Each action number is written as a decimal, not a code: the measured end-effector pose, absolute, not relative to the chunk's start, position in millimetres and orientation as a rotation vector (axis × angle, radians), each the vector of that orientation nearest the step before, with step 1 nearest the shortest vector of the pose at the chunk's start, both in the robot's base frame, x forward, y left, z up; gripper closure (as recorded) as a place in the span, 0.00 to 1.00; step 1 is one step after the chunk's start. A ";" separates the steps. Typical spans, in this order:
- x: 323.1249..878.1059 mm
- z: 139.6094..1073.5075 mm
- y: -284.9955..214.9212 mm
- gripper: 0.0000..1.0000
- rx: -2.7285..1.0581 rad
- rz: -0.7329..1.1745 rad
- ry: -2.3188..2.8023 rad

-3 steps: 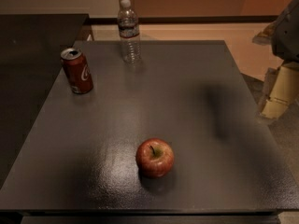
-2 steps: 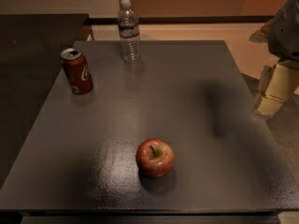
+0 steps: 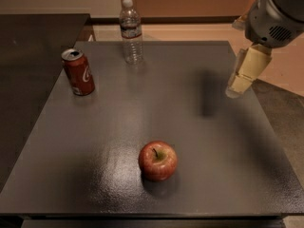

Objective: Pick water bottle

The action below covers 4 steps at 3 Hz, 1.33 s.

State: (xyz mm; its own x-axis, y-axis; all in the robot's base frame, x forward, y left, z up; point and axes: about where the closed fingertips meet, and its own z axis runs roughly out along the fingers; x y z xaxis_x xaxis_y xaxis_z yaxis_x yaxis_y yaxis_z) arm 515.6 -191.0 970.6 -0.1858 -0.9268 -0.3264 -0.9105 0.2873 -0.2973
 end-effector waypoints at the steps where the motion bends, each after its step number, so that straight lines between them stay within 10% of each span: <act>1: 557.6 975.0 -169.3 0.00 -1.587 -0.003 2.075; 4: 667.5 961.7 -73.0 0.00 -1.327 0.202 2.015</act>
Offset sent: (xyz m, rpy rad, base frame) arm 0.1375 0.0821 0.0089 0.3137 -0.0825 -0.0890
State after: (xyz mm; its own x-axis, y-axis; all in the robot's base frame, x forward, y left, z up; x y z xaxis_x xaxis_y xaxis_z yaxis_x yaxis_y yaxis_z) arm 667.5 -73.0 961.7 -0.2253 -0.7441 -0.6289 -0.8541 0.4614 -0.2400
